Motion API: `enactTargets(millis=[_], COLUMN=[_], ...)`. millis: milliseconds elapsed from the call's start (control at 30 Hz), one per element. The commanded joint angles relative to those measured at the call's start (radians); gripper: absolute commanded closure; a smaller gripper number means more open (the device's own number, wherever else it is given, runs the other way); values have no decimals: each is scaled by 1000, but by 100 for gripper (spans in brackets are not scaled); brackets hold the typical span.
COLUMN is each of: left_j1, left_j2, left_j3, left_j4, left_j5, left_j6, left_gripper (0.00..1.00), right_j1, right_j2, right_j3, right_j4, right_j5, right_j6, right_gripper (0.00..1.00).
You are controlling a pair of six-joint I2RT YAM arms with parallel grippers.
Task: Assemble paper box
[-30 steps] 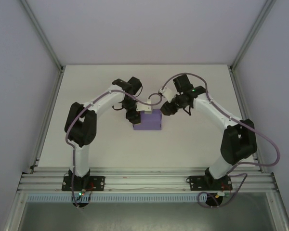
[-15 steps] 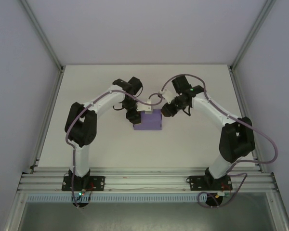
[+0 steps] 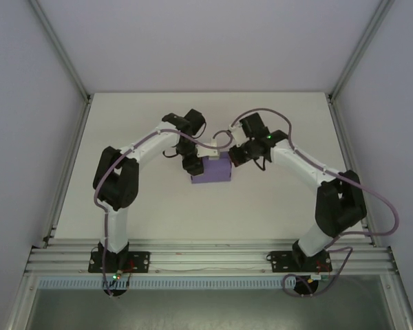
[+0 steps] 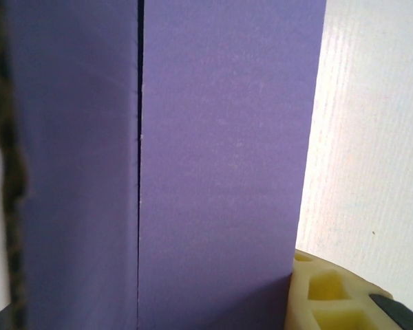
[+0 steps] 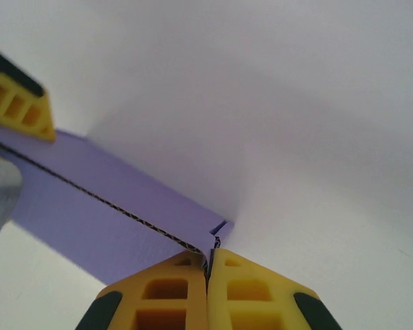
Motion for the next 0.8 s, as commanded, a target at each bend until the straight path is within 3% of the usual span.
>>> enactTargets(millis=[0,100,367,600,767], left_j1=[-25,-29,-29,-29,-26], left_j2=[-5,7,-2,6,3], left_j3=[-6,-2,-19,-17,-24], left_j4=[95,96,99,100,91], left_j5=[1,-11,-19,-21,-13], left_j6=[-43,-51,-48,-44,-32], left_gripper=[73,73,73,73,73], right_j1=[107,145,178,181,180], right_j2=[-19,-7,-33,-63,-71], right_j3=[-51,-62,-157,-257,-350], right_j4=[156,182,281,312,381], right_j5=[334,404,532,528,460], right_j6=[326,449,561,460,334], right_gripper=[100,100,100,100,100])
